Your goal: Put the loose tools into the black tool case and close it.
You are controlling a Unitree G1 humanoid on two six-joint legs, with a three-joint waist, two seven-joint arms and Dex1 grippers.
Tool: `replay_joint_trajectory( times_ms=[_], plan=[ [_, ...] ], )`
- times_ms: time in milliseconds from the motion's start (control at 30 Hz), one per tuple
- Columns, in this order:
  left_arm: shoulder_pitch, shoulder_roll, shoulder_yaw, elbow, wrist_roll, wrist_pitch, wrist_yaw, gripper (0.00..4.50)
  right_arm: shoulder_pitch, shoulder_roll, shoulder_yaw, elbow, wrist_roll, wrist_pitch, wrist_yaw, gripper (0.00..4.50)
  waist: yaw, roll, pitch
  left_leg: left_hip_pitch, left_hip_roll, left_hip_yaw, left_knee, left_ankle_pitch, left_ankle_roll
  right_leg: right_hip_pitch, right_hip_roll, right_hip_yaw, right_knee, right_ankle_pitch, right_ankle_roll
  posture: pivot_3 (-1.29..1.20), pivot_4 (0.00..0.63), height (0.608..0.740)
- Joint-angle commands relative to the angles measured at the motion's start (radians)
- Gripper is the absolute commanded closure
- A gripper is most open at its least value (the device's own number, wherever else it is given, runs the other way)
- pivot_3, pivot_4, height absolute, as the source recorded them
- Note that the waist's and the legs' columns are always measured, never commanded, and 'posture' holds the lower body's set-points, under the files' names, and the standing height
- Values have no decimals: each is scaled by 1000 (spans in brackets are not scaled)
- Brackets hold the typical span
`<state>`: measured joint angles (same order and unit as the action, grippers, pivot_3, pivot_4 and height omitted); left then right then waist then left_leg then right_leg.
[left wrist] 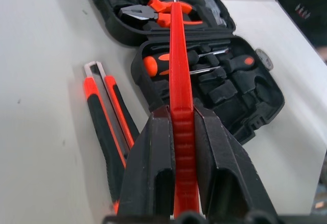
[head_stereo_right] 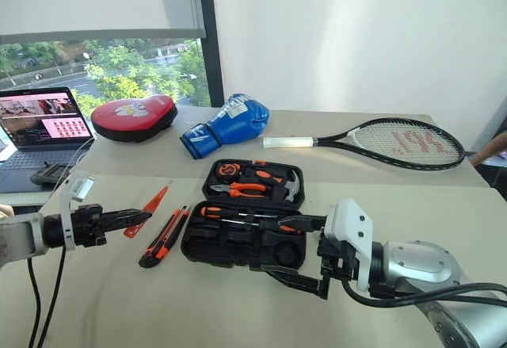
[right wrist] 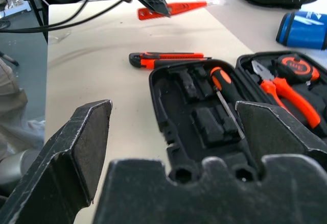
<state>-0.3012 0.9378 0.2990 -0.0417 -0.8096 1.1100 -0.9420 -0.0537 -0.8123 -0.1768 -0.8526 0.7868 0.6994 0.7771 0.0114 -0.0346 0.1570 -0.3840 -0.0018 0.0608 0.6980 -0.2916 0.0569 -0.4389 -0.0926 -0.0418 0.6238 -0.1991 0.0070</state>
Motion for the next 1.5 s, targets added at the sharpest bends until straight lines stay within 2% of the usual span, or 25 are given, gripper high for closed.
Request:
replay_joint_trajectory(
  times_ms=[33,200,333,500,633,767,1000,1067,1100,1233,1433,1500],
  plan=[
    [-21,51,-44,-44,-10,-18,-94,4390,9,-12,-51,-41,32,-12,-22,0,-2,-1,1,0,0,0,0,0,0,0,0,0,0,0,0,0,150,740],
    [-40,67,-173,-152,93,-199,-184,4390,26,-26,-59,-47,41,-19,-26,0,5,-1,1,0,0,0,0,0,0,0,-1,0,0,0,0,0,150,740],
    [-229,-20,-270,-92,141,-239,-172,4390,53,-38,-81,-78,69,-4,-46,0,24,-1,1,-3,0,-1,4,0,1,0,1,0,0,0,0,0,150,740],
    [-267,-2,-294,1,166,-242,-234,4390,90,-53,-99,-106,95,-5,-67,0,4,-1,1,-2,0,1,5,0,2,1,2,1,1,0,1,0,150,740],
    [-205,-3,-194,24,158,-125,-94,4390,115,-52,-102,-121,105,-10,-93,0,-2,-2,1,-2,1,1,5,0,2,0,3,1,1,0,1,0,150,740],
    [-52,57,-90,91,152,-102,-109,4390,109,-47,-67,-114,96,-21,-97,0,-10,-2,1,-1,1,1,5,0,2,0,2,1,1,-1,2,0,150,740],
    [23,100,-97,208,247,-209,-111,4390,80,-54,-50,-92,98,-25,-77,0,17,-3,2,-1,0,0,6,-1,3,1,0,-1,1,-1,2,0,150,740],
    [32,91,-93,213,259,-224,-98,3379,82,-56,-50,-92,97,-26,-71,0,21,-3,2,-2,0,0,6,-1,3,1,-2,0,1,-1,2,0,150,740],
    [39,90,-87,206,261,-222,-91,3201,83,-57,-52,-91,98,-27,-69,0,21,-3,2,-2,0,0,6,-1,3,0,-2,0,1,-1,2,0,150,740],
    [86,85,-34,148,275,-282,-62,1660,83,-56,-52,-82,93,-30,-57,0,16,-3,2,-2,1,0,6,-1,3,0,-6,1,1,0,2,0,150,740],
    [213,73,1,-3,339,-439,-27,1660,65,-43,-24,-74,78,-35,-59,0,8,-2,2,-2,1,-1,6,-2,3,0,-12,2,1,0,2,0,150,740],
    [252,59,-7,-23,394,-548,-10,1660,62,-41,-14,-71,73,-37,-60,0,6,-2,2,-2,1,-1,5,-2,3,0,-13,2,1,0,2,0,150,740]
  ],
)
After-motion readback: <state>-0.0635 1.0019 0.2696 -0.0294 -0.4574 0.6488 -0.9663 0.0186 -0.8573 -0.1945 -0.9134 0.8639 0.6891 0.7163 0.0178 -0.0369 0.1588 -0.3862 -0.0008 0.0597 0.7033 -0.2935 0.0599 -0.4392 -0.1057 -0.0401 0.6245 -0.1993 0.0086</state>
